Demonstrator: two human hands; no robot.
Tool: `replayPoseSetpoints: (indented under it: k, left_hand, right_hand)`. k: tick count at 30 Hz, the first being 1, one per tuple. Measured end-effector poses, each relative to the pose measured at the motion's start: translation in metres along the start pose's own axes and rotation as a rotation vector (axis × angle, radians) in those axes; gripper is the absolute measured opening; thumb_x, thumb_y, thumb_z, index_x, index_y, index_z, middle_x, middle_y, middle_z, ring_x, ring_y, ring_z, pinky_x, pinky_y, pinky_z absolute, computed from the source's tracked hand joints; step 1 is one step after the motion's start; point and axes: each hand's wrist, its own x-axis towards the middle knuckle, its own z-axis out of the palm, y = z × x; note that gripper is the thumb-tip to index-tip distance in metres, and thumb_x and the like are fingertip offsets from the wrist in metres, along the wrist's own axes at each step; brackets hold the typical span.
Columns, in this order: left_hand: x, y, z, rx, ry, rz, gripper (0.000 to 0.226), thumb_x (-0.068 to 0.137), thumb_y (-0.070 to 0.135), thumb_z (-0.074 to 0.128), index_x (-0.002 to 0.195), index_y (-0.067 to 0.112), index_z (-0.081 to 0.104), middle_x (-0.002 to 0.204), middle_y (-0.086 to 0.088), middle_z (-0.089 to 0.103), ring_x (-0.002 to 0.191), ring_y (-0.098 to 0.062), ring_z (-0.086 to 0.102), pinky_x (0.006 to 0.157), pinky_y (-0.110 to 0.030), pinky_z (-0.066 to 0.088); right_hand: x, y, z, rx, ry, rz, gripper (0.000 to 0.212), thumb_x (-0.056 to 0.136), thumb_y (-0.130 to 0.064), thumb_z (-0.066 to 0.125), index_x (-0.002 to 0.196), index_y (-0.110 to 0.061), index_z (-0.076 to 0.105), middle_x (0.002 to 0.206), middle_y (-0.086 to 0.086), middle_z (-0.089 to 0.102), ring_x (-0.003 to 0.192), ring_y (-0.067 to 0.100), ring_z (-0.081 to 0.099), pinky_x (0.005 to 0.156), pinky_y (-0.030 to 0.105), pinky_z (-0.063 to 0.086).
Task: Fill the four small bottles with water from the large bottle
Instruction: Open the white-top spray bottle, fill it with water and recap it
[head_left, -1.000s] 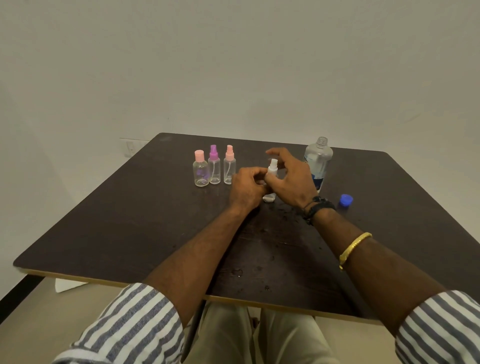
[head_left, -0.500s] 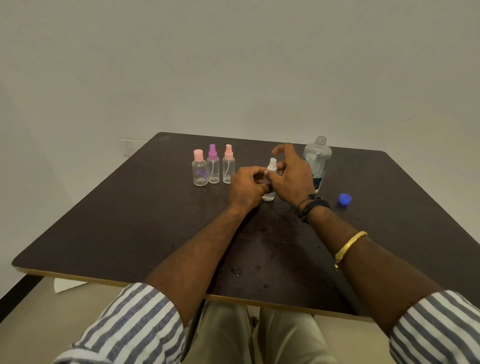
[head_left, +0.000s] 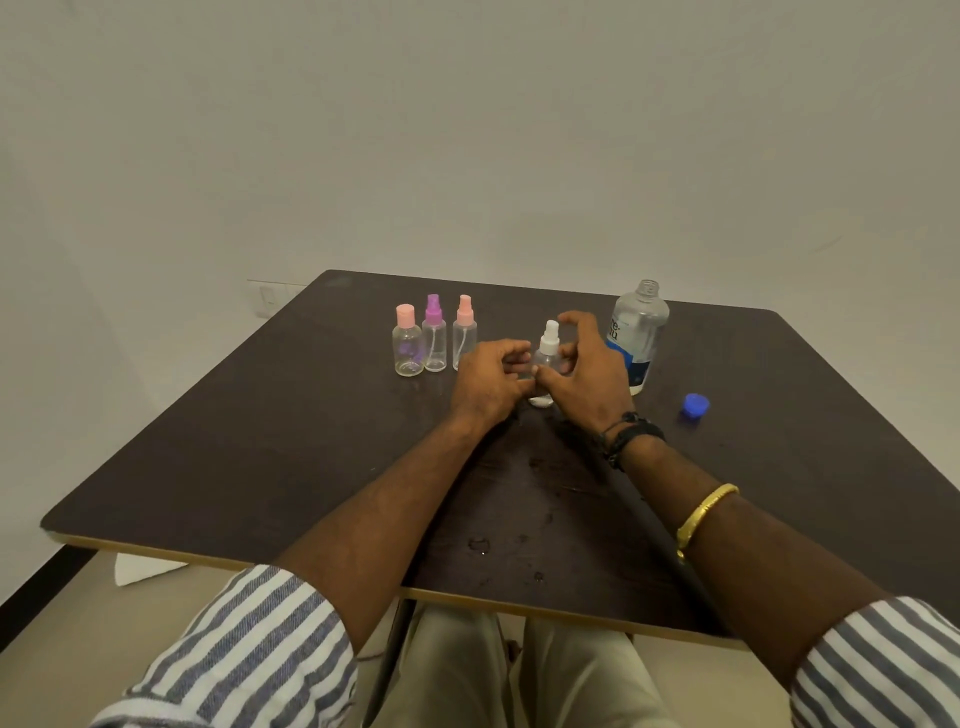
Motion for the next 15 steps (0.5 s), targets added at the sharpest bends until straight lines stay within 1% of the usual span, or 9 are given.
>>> replayPoseSetpoints:
  k: [2,4,6,8,10,14,15]
  left_hand:
    - [0.002,-0.001,-0.007,-0.008,0.015,-0.024,0.073,0.07,0.016,0.092,0.134,0.003,0.062,0.122,-0.012,0.071,0.11,-0.02,0.07,0.097,-0.035,0.058]
    - [0.005,0.0,-0.015,-0.013,0.04,-0.037,0.071,0.069,0.013,0.092,0.133,0.003,0.062,0.122,-0.013,0.071,0.11,-0.021,0.07,0.098,-0.037,0.058]
    - [0.008,0.0,-0.021,-0.012,0.078,-0.035,0.066,0.071,0.011,0.091,0.131,0.003,0.064,0.119,-0.013,0.072,0.108,-0.02,0.07,0.095,-0.036,0.059]
    - [0.01,-0.002,-0.027,-0.003,0.118,-0.028,0.061,0.072,0.011,0.09,0.128,0.003,0.066,0.116,-0.012,0.073,0.103,-0.017,0.071,0.091,-0.028,0.06]
    - [0.012,-0.006,-0.031,0.018,0.142,-0.021,0.056,0.074,0.012,0.089,0.126,0.004,0.068,0.114,-0.01,0.074,0.098,-0.013,0.071,0.087,-0.021,0.059]
    - [0.014,-0.013,-0.035,0.065,0.161,-0.011,0.05,0.077,0.013,0.087,0.124,0.005,0.07,0.112,-0.008,0.075,0.094,-0.008,0.071,0.086,-0.019,0.059]
    - [0.013,-0.014,-0.034,0.073,0.168,-0.008,0.049,0.078,0.014,0.087,0.123,0.006,0.07,0.111,-0.007,0.075,0.095,-0.009,0.071,0.088,-0.021,0.059]
  right_hand:
    - [0.005,-0.003,0.002,0.0,0.026,-0.009,0.064,0.083,-0.021,0.078,0.137,-0.021,0.043,0.104,0.007,0.071,0.09,0.02,0.069,0.08,0.034,0.061]
    - [0.012,-0.007,0.006,0.001,0.055,-0.006,0.063,0.083,-0.02,0.077,0.136,-0.019,0.043,0.103,0.006,0.071,0.087,0.019,0.068,0.077,0.033,0.059]
    - [0.021,-0.01,0.01,-0.012,0.074,-0.002,0.063,0.084,-0.022,0.077,0.136,-0.018,0.043,0.103,0.007,0.071,0.088,0.022,0.068,0.078,0.037,0.059]
    - [0.03,-0.011,0.015,-0.025,0.074,0.004,0.063,0.084,-0.024,0.077,0.136,-0.019,0.042,0.107,0.009,0.072,0.091,0.026,0.07,0.08,0.042,0.06]
    - [0.039,-0.011,0.02,-0.049,0.067,0.014,0.062,0.084,-0.027,0.077,0.135,-0.02,0.041,0.112,0.01,0.072,0.094,0.028,0.071,0.081,0.044,0.061]
    - [0.053,-0.007,0.028,-0.087,0.049,0.043,0.061,0.085,-0.028,0.076,0.134,-0.022,0.04,0.119,0.011,0.071,0.101,0.031,0.07,0.085,0.046,0.06]
    - [0.055,-0.005,0.029,-0.093,0.048,0.052,0.06,0.086,-0.028,0.076,0.133,-0.022,0.04,0.12,0.012,0.07,0.103,0.032,0.07,0.085,0.046,0.06]
